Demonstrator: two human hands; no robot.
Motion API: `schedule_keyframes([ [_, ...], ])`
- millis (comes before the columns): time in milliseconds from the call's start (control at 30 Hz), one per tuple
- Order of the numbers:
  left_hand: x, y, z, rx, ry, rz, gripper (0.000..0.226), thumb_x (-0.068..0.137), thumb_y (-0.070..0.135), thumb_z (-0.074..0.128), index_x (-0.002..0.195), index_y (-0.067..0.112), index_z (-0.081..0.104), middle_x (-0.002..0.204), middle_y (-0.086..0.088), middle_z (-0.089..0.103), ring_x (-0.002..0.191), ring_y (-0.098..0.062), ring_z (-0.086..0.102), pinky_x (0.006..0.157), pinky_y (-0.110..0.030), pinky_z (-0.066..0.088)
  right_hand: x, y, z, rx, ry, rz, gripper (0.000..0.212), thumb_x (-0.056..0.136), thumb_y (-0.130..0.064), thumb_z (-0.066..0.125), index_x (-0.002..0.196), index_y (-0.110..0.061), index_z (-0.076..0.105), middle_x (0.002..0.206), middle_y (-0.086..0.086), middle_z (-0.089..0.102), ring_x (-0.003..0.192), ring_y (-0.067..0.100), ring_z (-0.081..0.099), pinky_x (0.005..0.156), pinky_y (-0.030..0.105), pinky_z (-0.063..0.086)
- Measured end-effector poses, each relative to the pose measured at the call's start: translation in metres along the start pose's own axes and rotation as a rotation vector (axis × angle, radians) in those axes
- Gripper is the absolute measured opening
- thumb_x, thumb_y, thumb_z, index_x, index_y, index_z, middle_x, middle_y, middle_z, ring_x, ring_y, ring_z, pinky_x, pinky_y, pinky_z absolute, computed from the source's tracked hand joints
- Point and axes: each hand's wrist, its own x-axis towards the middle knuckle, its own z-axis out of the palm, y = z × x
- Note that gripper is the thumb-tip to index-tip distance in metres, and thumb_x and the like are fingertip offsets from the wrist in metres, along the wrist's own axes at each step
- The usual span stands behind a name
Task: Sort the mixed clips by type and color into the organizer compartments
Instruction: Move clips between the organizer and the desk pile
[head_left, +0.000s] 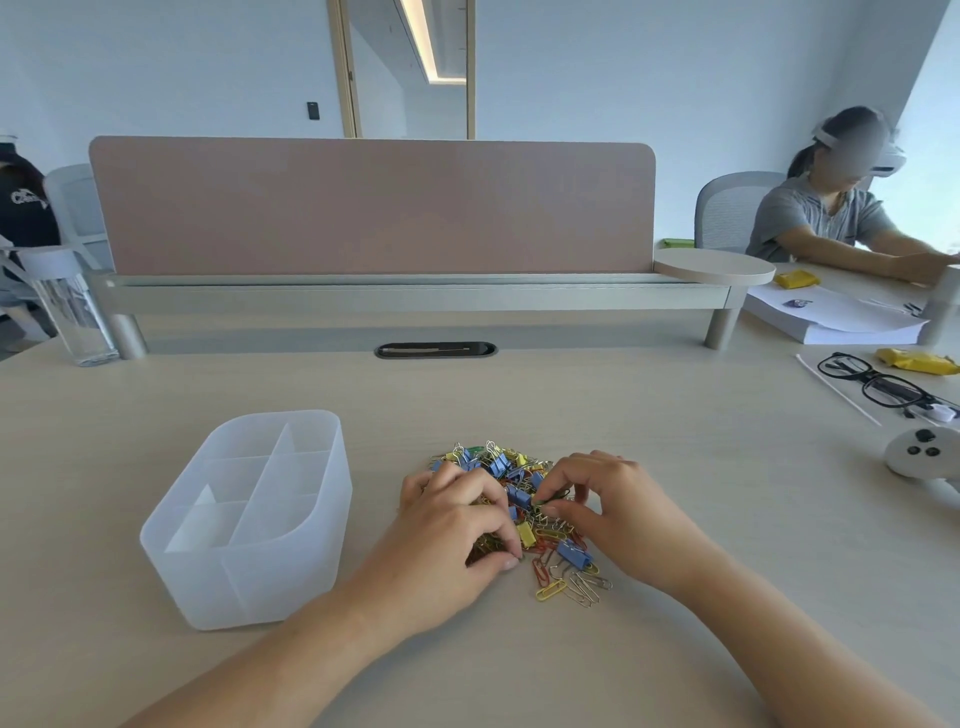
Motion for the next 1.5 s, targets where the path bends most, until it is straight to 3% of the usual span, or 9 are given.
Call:
schedule_keyframes([
  [467,0.0,-0.002,-0.006,0.043,-0.028,0.008,0.013,0.085,0.049,0.065,0.092,0.038,0.065,0.105,0.025,0.044,0.11,0.004,0.03,0.095,-0.023,0.015,-0.001,-0.001,-0.001,0.016,-0.002,-0.005,0.011,0.086,-0.022,0.071,0.087,-0.033,0.07,0.08,-0.027,0.061,0.081,0.005,0.055,0.078,0.017,0.036],
  [667,0.004,0.004,-0.006,0.222,0.071,0.145,0.01,0.08,0.042,0.06,0.076,0.033,0.063,0.096,0.02,0.055,0.1,-0.007,0.047,0.089,-0.03,0.027,-0.002,-0.003,-0.002,0.049,0.012,0.03,0.012,0.085,-0.021,0.072,0.085,-0.033,0.07,0.076,-0.027,0.061,0.082,0.005,0.057,0.075,0.015,0.037],
  [800,0.005,0.006,-0.001,0.303,0.078,0.21,0.01,0.086,0.026,0.062,0.078,0.03,0.058,0.097,0.016,0.054,0.094,-0.012,0.053,0.084,-0.034,0.033,-0.002,-0.005,-0.003,0.068,0.009,0.038,0.015,0.085,-0.021,0.073,0.082,-0.036,0.069,0.077,-0.023,0.063,0.08,0.006,0.058,0.074,0.018,0.041],
  [1033,0.005,0.014,-0.016,-0.012,0.049,0.015,0.012,0.097,0.029,0.047,0.087,0.027,0.053,0.096,0.018,0.055,0.096,-0.006,0.043,0.084,-0.023,0.029,-0.002,-0.013,-0.004,0.144,0.038,0.078,0.023,0.084,-0.02,0.074,0.075,-0.039,0.066,0.077,-0.019,0.066,0.072,0.006,0.058,0.068,0.014,0.042],
  [1167,0.005,0.023,-0.038,-0.301,0.036,-0.14,0.012,0.097,0.019,0.055,0.087,0.024,0.056,0.079,0.015,0.061,0.073,-0.004,0.052,0.063,-0.016,0.038,0.002,-0.026,-0.007,0.315,0.077,0.143,0.009,0.082,-0.021,0.076,0.077,-0.027,0.071,0.069,-0.021,0.064,0.066,0.003,0.051,0.064,0.021,0.046],
  [1300,0.008,0.027,-0.057,-0.408,0.098,-0.247,0.008,0.093,0.019,0.062,0.094,0.026,0.066,0.078,0.015,0.069,0.071,0.004,0.059,0.062,-0.009,0.04,0.008,-0.044,-0.009,0.381,0.097,0.122,0.011,0.08,-0.018,0.077,0.075,-0.025,0.071,0.067,-0.017,0.065,0.062,0.0,0.047,0.062,0.015,0.04],
  [1500,0.008,0.013,-0.107,-0.398,0.06,-0.326,0.019,0.089,0.016,0.066,0.095,0.033,0.07,0.075,0.02,0.07,0.067,0.004,0.062,0.059,-0.012,0.041,0.018,-0.074,-0.005,0.532,0.033,0.116,0.01,0.078,-0.017,0.079,0.079,-0.015,0.07,0.073,-0.003,0.07,0.06,0.006,0.051,0.06,0.017,0.041],
])
